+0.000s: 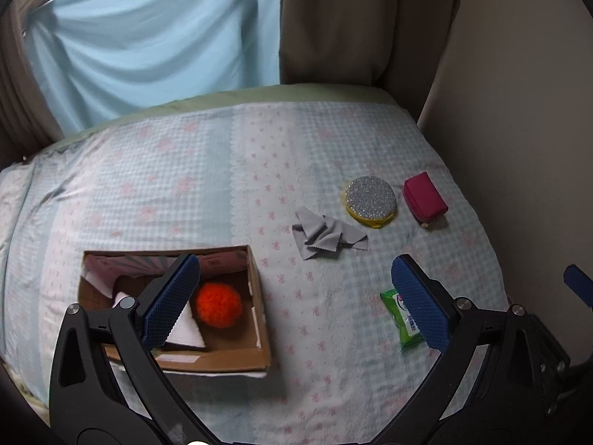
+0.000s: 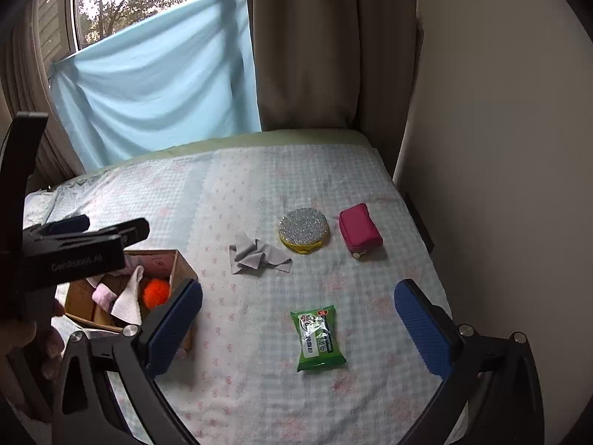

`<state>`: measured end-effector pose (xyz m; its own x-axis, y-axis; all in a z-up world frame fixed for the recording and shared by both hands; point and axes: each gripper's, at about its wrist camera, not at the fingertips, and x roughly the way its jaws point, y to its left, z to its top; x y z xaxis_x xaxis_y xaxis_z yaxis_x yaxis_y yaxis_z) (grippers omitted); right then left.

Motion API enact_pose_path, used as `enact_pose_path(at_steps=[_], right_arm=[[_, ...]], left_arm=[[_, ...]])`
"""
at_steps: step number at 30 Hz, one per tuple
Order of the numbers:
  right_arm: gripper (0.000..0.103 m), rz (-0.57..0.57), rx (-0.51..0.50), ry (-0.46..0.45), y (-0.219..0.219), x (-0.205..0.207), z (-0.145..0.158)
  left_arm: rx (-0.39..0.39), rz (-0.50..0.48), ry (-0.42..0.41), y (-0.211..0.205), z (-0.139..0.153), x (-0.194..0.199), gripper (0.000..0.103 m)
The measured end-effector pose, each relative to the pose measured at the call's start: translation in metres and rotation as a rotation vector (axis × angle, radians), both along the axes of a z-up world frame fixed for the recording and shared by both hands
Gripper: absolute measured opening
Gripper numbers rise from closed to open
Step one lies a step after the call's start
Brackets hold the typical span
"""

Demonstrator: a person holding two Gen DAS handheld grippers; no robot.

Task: Organize soft objects
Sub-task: 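Lift both tools out of the box and move toward the grey cloth, then grasp the grey cloth with the left tool while the right tool grasps the green wipes pack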

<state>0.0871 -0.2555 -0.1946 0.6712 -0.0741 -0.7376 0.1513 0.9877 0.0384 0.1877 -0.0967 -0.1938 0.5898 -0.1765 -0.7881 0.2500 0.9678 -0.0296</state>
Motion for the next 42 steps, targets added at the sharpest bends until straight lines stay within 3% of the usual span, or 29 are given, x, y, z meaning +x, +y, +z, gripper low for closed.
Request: enact_pose_path(at_steps=[15, 17, 19, 25, 30, 32, 35, 40, 42], right_arm=[[0.103, -0.006, 0.075, 0.247, -0.049, 0.052, -0.163], [0.096, 0.0, 0.083, 0.289, -0.048, 0.058, -0.182], [0.096, 0.004, 0.084, 0.334, -0.046, 0.063, -0.198], [0.096, -0.002, 0.1, 0.396, -0.044, 0.072, -0.231], [0.08, 0.016, 0.093, 0.452, -0.039, 0.078, -0.252], [0.072, 0.019, 0.096, 0.465, -0.037, 0.079, -0.258], [0.063, 0.024, 0.089, 0.473, -0.034, 0.08, -0.261], [0.048, 0.027, 0.084, 0.467, -0.03, 0.089, -0.259], [0.046, 0.023, 0.087, 0.466, -0.029, 0.092, -0.259]], left_arm=[[0.106, -0.044, 0.234, -0.089, -0.175, 0.119, 0.103], [0.125, -0.047, 0.27, -0.093, -0.197, 0.132, 0.103], [0.147, -0.049, 0.308, -0.096, -0.217, 0.143, 0.103], [0.156, -0.029, 0.375, -0.094, -0.259, 0.167, 0.103], [0.105, -0.02, 0.397, -0.089, -0.276, 0.174, 0.099], [0.107, -0.04, 0.39, -0.091, -0.276, 0.174, 0.093], [0.108, -0.08, 0.381, -0.095, -0.272, 0.173, 0.077], [0.117, -0.118, 0.367, -0.105, -0.262, 0.173, 0.024], [0.113, -0.116, 0.368, -0.105, -0.259, 0.175, 0.014]])
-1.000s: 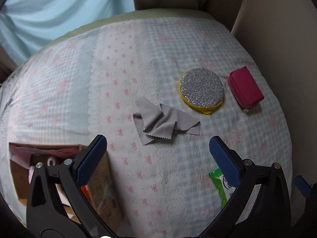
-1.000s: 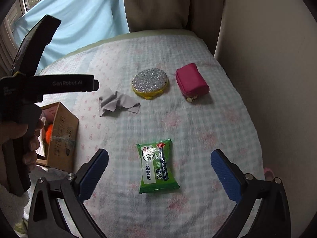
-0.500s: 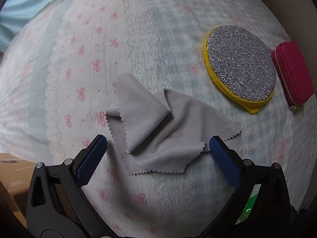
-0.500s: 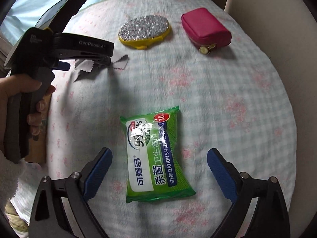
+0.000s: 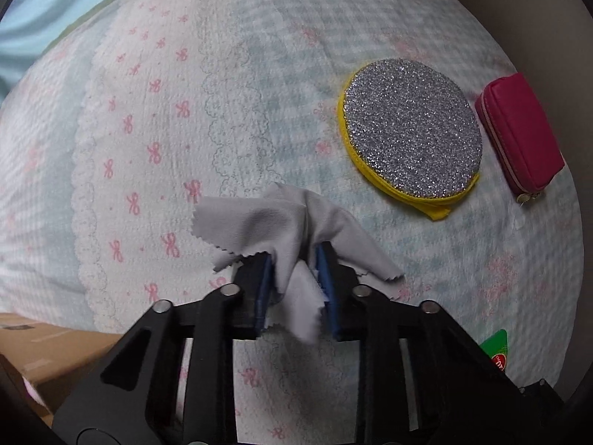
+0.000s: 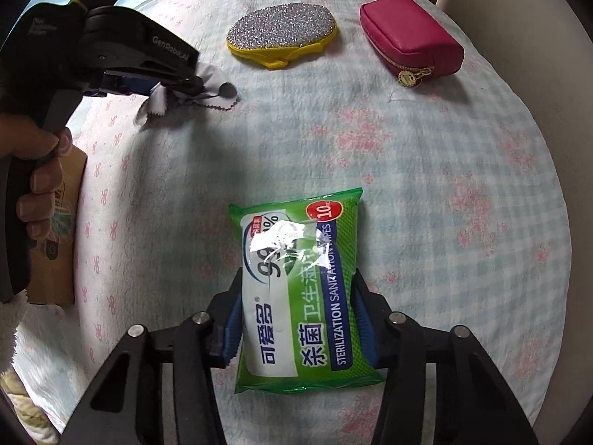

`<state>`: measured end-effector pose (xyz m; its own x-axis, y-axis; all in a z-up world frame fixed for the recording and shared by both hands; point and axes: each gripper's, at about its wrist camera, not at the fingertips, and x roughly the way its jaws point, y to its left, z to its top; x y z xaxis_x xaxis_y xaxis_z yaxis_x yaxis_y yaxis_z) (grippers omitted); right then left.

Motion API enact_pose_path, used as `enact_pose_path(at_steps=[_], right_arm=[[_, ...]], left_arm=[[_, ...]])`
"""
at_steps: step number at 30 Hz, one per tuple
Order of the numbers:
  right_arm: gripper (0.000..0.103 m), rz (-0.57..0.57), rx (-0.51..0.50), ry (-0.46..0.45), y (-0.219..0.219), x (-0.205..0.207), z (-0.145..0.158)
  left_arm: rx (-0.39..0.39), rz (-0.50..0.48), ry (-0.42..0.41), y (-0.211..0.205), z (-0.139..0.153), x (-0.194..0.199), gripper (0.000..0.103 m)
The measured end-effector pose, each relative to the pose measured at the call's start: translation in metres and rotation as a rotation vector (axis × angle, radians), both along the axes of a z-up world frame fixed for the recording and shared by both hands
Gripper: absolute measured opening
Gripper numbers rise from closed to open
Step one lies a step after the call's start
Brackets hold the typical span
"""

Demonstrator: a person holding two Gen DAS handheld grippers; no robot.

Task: Organize soft objects
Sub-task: 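Grasp the grey cloth with the left tool while the right tool grasps the green wipes pack, then carry the grey cloth and wipes pack into the box and open both tools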

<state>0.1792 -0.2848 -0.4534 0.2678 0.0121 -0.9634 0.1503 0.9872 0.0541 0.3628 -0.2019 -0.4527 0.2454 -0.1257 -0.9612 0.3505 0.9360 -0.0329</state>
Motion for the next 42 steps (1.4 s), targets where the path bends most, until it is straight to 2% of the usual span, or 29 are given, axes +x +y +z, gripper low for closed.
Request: enact_pose_path(at_steps=[4, 10, 17, 23, 32, 38, 42], right_arm=[[0.043, -0.004, 0.004, -0.003, 0.001, 0.001, 0.002], [0.041, -0.002, -0.002, -0.017, 0.002, 0.0, 0.011], [0.04, -0.006, -0.021, -0.059, 0.002, -0.007, 0.054], [0.039, -0.01, -0.045, -0.124, 0.004, -0.017, 0.097], [0.039, -0.017, -0.051, -0.242, 0.022, -0.031, 0.182], [0.039, 0.008, -0.058, -0.315, 0.053, -0.038, 0.246], [0.039, 0.028, -0.055, -0.347, 0.083, -0.041, 0.278]], left_arm=[[-0.018, 0.005, 0.01, 0.003, 0.003, 0.004, 0.01], [-0.023, 0.008, -0.003, 0.01, 0.016, 0.002, 0.009], [-0.035, 0.012, -0.035, 0.018, 0.049, -0.005, 0.009], [-0.064, 0.022, -0.09, 0.024, 0.1, -0.023, 0.009], [-0.132, 0.038, -0.181, 0.053, 0.206, -0.075, 0.009], [-0.169, 0.059, -0.234, 0.099, 0.27, -0.109, 0.009], [-0.185, 0.081, -0.267, 0.143, 0.299, -0.129, 0.009]])
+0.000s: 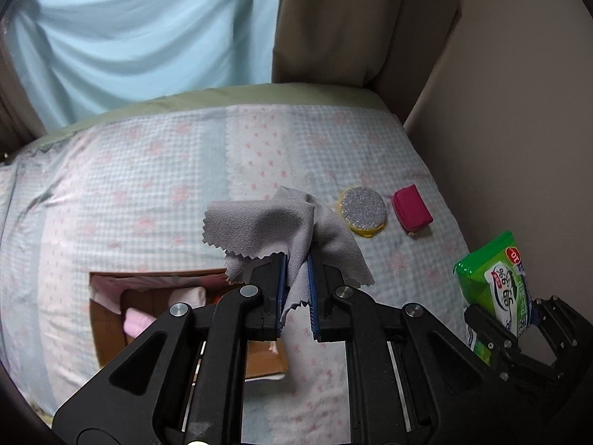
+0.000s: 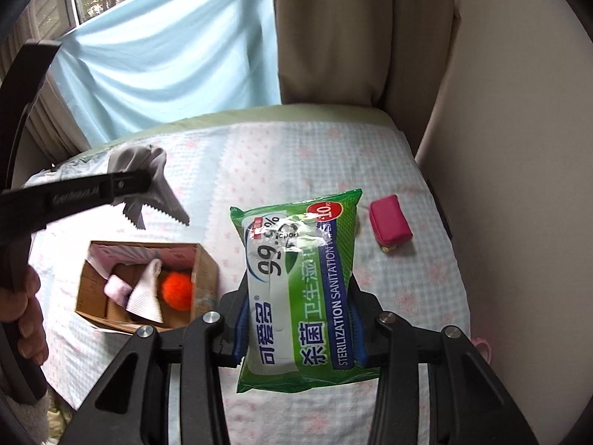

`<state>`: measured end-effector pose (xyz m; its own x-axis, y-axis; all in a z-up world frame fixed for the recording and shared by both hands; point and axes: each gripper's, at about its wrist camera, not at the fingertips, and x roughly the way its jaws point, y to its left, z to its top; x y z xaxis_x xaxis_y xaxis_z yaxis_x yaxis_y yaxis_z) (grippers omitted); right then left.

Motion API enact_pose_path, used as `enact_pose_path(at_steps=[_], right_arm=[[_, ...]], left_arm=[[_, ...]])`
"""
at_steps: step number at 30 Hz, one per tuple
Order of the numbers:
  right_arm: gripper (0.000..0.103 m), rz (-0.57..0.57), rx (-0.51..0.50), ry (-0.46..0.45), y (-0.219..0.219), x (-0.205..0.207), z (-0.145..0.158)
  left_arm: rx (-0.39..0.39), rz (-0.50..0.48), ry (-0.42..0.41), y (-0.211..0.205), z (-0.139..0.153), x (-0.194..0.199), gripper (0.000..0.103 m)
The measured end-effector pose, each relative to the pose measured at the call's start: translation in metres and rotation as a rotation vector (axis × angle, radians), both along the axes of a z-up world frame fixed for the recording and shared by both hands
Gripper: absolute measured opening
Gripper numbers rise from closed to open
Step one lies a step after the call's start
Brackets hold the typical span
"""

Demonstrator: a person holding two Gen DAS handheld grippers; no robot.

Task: Organize soft objects
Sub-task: 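Carry the grey cloth and wipes pack into the box and open both tools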

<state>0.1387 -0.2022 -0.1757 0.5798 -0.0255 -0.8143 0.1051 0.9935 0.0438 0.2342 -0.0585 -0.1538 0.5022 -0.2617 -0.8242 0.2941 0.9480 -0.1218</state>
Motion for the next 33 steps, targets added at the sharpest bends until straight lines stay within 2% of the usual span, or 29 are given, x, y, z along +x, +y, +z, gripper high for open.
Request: enact_pose_path(at_steps=[6, 14, 22, 28, 33], right_arm=[[0.039, 0.028, 0.041, -0.034, 0.054, -0.004, 0.029], [0.039, 0.089, 0.109, -0.009, 0.137, 0.005, 0.026], [0.039, 0.109, 0.167, 0.073, 0.188, 0.031, -0.005], [0.039, 0.101, 0.202, 0.176, 0.206, 0.062, -0.043], [0.039, 0.086, 0.23, 0.282, 0.213, 0.088, -0.08]], left_arm=[[0.009, 0.035, -0.025, 0.072, 0.022, -0.021, 0.009], [0.057, 0.066, -0.015, 0.165, 0.016, -0.036, 0.009], [0.089, 0.066, 0.054, 0.227, -0.025, -0.032, 0.009], [0.113, 0.041, 0.13, 0.252, -0.066, -0.015, 0.009], [0.117, 0.026, 0.21, 0.257, -0.103, 0.005, 0.009]])
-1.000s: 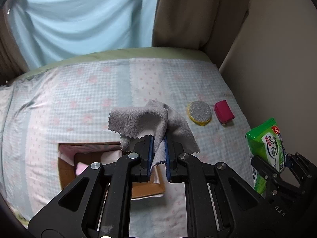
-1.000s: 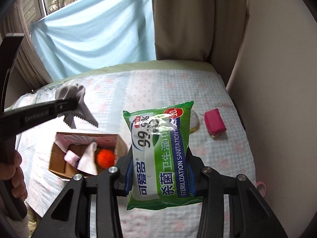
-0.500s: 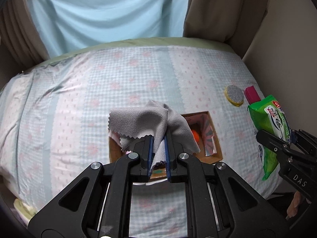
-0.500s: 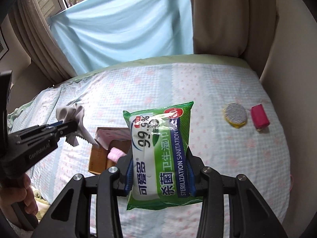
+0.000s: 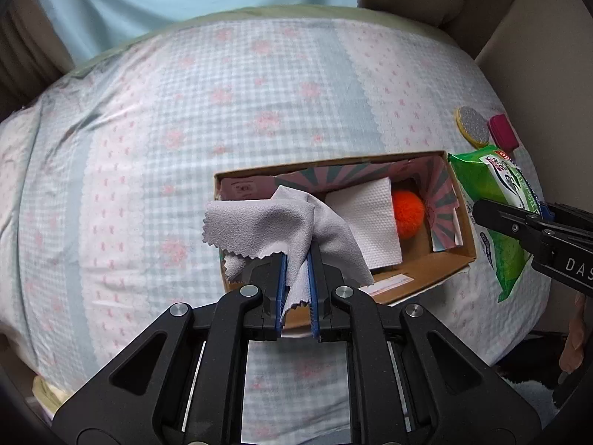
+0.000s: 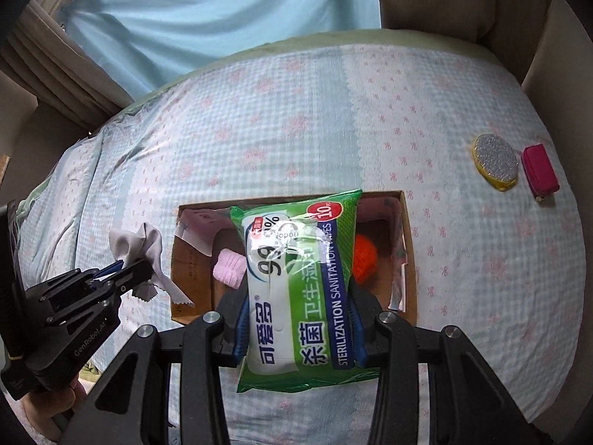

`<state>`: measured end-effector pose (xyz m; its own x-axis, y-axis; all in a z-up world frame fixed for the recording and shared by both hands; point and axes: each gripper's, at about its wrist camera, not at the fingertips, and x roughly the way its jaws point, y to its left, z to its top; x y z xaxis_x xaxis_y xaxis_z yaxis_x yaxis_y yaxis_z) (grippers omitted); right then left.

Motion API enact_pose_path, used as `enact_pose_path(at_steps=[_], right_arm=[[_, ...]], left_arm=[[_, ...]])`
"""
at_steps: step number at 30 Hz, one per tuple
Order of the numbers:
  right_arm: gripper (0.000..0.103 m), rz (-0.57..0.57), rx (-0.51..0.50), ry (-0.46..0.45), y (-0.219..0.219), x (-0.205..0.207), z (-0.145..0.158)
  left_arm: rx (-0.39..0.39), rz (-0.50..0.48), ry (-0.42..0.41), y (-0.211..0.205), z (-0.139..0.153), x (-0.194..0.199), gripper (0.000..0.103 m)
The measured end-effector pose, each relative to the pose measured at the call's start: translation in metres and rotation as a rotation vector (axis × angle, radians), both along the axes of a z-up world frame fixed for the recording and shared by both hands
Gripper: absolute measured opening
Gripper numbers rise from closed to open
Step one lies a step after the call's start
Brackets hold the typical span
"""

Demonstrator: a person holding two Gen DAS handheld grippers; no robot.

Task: Organize soft objects
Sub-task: 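Carry the grey cloth and wipes pack into the box and open both tools, then lift both tools out of the box and move toward the sponge and pouch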

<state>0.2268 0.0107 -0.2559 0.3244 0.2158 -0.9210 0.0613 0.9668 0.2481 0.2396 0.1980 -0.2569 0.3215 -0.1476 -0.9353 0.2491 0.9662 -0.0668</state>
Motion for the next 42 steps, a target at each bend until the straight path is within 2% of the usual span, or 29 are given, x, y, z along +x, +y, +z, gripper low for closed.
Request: enact_pose_path(at_steps=[11, 20, 21, 22, 23, 24, 25, 26, 32, 42], right_arm=[[0.039, -0.077, 0.063, 0.228, -0.014, 0.052, -0.073], [0.039, -0.098, 0.12, 0.318, -0.018, 0.064, -0.105], [0.039, -0.099, 0.124, 0.318, -0.018, 0.065, -0.106], [0.041, -0.1, 0.122, 0.315, -0.018, 0.066, -0.107], [0.053, -0.105, 0.115, 0.313, -0.019, 0.067, -0.107], [0.065, -0.113, 0.11, 0.312, -0.02, 0.067, -0.107], [0.092, -0.119, 0.103, 0.312, -0.022, 0.067, -0.107], [0.103, -0.121, 0.095, 0.311, -0.024, 0.066, -0.106], [0.103, -0.131, 0.068, 0.308, -0.032, 0.056, -0.101], [0.103, -0.125, 0.058, 0.226, -0.024, 0.037, -0.065]], left_arm=[[0.07, -0.127, 0.192, -0.032, -0.081, 0.039, 0.009], [0.086, -0.187, 0.289, -0.041, -0.11, 0.046, 0.01], [0.081, -0.195, 0.294, -0.044, -0.11, 0.046, 0.025], [0.078, -0.208, 0.305, -0.046, -0.11, 0.046, 0.067], [0.082, -0.222, 0.316, -0.047, -0.111, 0.046, 0.092], [0.102, -0.231, 0.314, -0.049, -0.111, 0.045, 0.102], [0.116, -0.233, 0.287, -0.049, -0.108, 0.043, 0.103], [0.117, -0.238, 0.268, -0.048, -0.104, 0.041, 0.103], [0.1, -0.223, 0.268, -0.042, -0.097, 0.036, 0.103], [0.094, -0.206, 0.18, -0.035, -0.057, 0.018, 0.103]])
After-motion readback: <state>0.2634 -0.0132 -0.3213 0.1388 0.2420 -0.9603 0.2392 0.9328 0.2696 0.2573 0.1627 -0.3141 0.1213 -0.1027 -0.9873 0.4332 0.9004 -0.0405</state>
